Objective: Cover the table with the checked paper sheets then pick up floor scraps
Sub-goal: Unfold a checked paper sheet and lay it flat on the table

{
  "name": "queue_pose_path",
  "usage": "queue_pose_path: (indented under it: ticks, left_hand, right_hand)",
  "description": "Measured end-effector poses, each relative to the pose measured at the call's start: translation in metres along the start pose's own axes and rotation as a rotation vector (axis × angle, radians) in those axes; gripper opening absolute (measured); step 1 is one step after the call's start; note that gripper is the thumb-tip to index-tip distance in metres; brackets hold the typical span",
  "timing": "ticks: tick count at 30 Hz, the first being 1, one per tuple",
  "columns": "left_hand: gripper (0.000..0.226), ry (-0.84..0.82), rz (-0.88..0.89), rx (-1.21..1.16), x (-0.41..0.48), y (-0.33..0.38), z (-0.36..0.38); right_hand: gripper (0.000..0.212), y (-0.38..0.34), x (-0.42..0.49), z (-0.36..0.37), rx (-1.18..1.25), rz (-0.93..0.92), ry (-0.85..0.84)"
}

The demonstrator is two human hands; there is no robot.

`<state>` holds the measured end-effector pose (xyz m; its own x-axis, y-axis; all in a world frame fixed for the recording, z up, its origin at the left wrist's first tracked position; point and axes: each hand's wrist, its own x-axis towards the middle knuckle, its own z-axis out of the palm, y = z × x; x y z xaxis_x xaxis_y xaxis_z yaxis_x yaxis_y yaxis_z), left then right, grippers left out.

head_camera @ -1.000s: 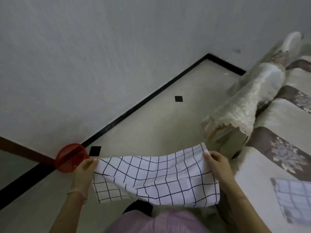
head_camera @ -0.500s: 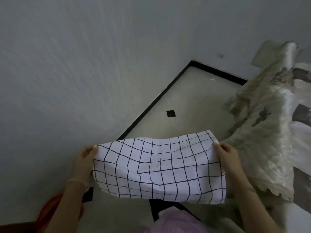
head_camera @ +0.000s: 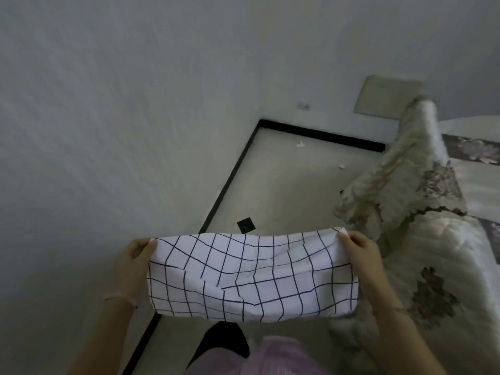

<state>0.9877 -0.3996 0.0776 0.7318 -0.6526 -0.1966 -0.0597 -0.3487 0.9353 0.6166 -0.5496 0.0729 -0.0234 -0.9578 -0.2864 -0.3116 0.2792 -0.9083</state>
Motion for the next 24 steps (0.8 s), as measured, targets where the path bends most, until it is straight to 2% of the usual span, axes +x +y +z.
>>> queue_pose_path:
  ticks: [11,14,18,21,24]
  left_hand:
    - [0.014,-0.34,0.054,0.078,0.221,0.084,0.196]
    - [0.015,-0.436,0.133,0.089,0.277,0.142,0.262]
    - [0.019,-0.576,0.253,0.045,0.33,0.224,0.352]
    - [0.021,-0.687,0.305,-0.044,0.348,0.278,0.417]
    - [0.017,-0.786,0.343,-0.08,0.345,0.323,0.485]
  right_hand:
    - [0.023,-0.036,0.158,-0.01,0.04,0.108,0.287]
    - [0.028,-0.075,0.191,-0.016,0.059,0.093,0.385]
    - [0.022,-0.135,0.213,-0.045,0.112,0.004,0.568]
    - [0.019,-0.168,0.218,-0.076,0.211,-0.067,0.73]
    - [0.018,-0.177,0.224,-0.112,0.202,-0.098,0.897]
